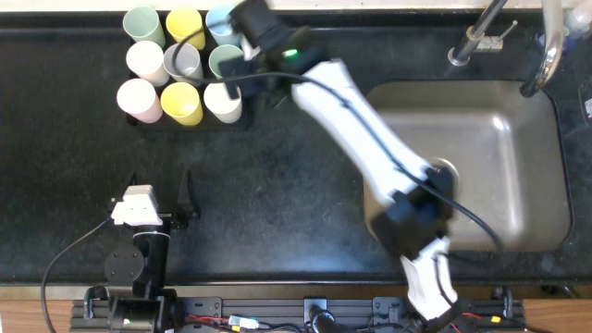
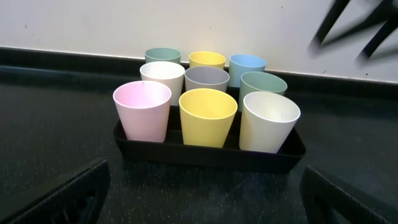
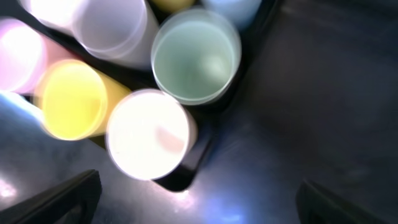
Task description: Store Cups
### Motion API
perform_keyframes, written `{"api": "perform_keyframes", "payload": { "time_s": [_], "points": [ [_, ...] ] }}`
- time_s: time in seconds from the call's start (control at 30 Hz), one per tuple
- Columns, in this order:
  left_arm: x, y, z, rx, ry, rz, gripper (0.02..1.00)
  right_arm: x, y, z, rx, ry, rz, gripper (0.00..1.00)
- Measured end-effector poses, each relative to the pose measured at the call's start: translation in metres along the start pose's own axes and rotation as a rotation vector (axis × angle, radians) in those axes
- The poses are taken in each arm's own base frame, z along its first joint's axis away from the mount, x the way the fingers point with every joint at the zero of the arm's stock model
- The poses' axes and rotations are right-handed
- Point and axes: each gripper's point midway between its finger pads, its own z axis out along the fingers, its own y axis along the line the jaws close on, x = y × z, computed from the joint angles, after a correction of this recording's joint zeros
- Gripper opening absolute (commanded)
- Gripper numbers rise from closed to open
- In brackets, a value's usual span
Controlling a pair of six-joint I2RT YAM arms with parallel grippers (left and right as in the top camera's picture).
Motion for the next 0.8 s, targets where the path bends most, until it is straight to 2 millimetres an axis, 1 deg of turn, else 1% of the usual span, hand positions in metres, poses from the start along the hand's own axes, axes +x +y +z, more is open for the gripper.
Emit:
{"api": "perform_keyframes", "payload": {
  "time_s": [0.03,0.1,0.17,0.2,0.23,0.33,0.4,0.47,0.53,0.6,0.67,0.8],
  "points": [
    [0.000,0.000,0.000,0.000,0.000,0.000,1.000,-0.009,-0.007,-0.021,0.001,-0.046,-0.009,0.998],
    [0.000,0.000,0.000,0.000,0.000,0.000,0.998,-0.019,-0.026,-0.062,0.015,-0.129,-0.017,0.998],
    [0.000,0.000,0.000,0.000,0.000,0.000,1.000,-0.020,-0.049,-0.101,0.040,-0.206,-0.014,0.996],
    [0.000,0.000,0.000,0.000,0.000,0.000,1.000,-0.017,-0.061,-0.118,0.057,-0.236,-0.006,0.998],
    [0.000,0.000,0.000,0.000,0.000,0.000,1.000,-0.012,-0.077,-0.136,0.081,-0.270,0.006,0.996],
    [0.000,0.000,0.000,0.000,0.000,0.000,1.000,0.013,-0.115,-0.176,0.149,-0.341,0.052,0.998],
    [0.000,0.000,0.000,0.000,0.000,0.000,1.000,0.038,-0.135,-0.197,0.192,-0.376,0.081,0.998],
    [0.000,0.000,0.000,0.000,0.000,0.000,1.000,0.066,-0.148,-0.218,0.229,-0.411,0.094,0.998],
    [0.000,0.000,0.000,0.000,0.000,0.000,1.000,0.089,-0.152,-0.234,0.253,-0.448,0.088,0.998],
    [0.000,0.000,0.000,0.000,0.000,0.000,1.000,0.111,-0.151,-0.244,0.266,-0.486,0.076,0.998],
    [0.000,0.000,0.000,0.000,0.000,0.000,1.000,0.131,-0.147,-0.248,0.269,-0.523,0.059,0.998],
    [0.000,0.000,0.000,0.000,0.000,0.000,1.000,0.160,-0.144,-0.244,0.269,-0.601,0.030,0.998]
  ]
}}
